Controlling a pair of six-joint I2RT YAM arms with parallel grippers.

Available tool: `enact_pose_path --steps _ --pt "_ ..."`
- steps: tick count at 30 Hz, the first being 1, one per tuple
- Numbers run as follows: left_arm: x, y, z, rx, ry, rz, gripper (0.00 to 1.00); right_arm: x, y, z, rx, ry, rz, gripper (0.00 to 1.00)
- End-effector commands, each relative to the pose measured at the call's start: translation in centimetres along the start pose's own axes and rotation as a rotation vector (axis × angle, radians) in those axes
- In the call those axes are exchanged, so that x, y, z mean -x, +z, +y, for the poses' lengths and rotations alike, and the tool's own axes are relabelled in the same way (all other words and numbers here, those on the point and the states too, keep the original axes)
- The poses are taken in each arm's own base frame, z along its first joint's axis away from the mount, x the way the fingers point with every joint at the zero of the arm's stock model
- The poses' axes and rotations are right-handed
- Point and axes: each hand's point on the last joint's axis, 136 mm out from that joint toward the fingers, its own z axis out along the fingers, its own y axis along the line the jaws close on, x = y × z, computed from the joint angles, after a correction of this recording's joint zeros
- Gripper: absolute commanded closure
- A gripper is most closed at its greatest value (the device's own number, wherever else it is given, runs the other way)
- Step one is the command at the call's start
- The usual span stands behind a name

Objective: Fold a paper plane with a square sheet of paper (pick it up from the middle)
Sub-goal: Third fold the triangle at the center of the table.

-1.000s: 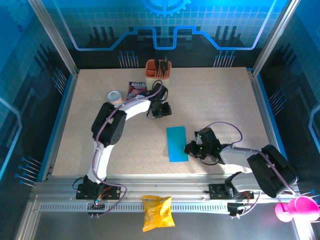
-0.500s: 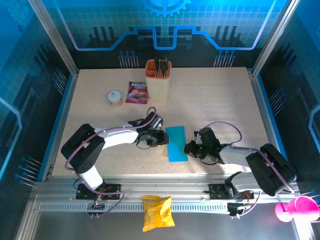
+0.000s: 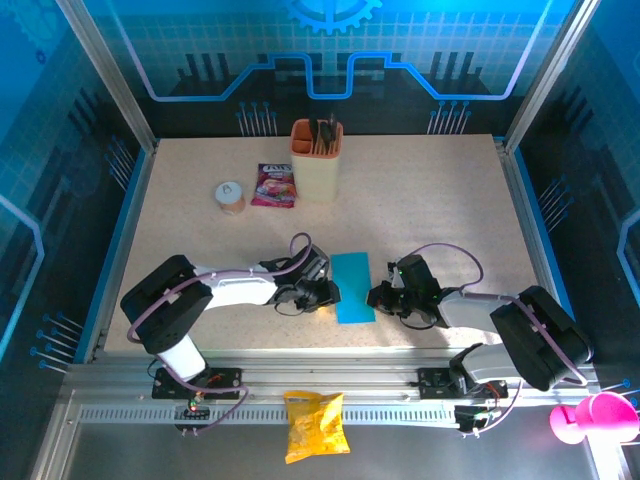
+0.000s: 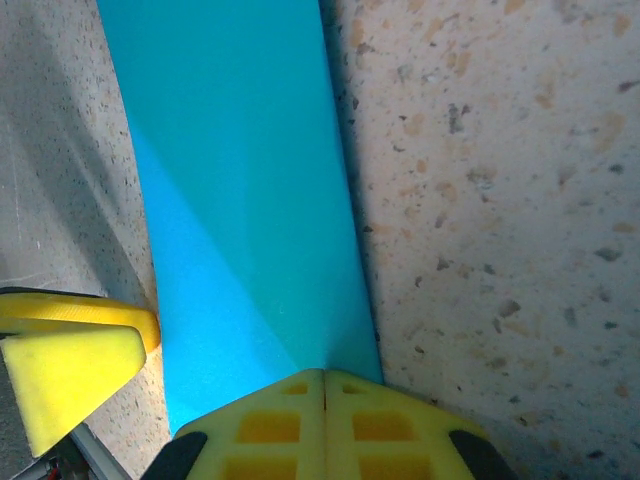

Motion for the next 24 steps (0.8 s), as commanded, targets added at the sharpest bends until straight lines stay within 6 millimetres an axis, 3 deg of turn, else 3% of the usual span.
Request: enact_pose_path --steps 1,13,24 --pt "-0.2 0.2 -1.1 -0.035 -0.022 -0.017 0.66 -4.7 0.2 -7.0 -0.247 0.083 0.138 1.00" --pt "-0.6 0.5 -1.4 -0.030 -0.019 -0.022 0.66 -4.8 0.6 -7.0 -0.235 0.087 0.147 1.00" --pt "-0.8 0.5 -0.5 0.021 -0.037 -0.031 0.66 -4.9 0.7 -7.0 -0.227 0.086 0.151 1.00"
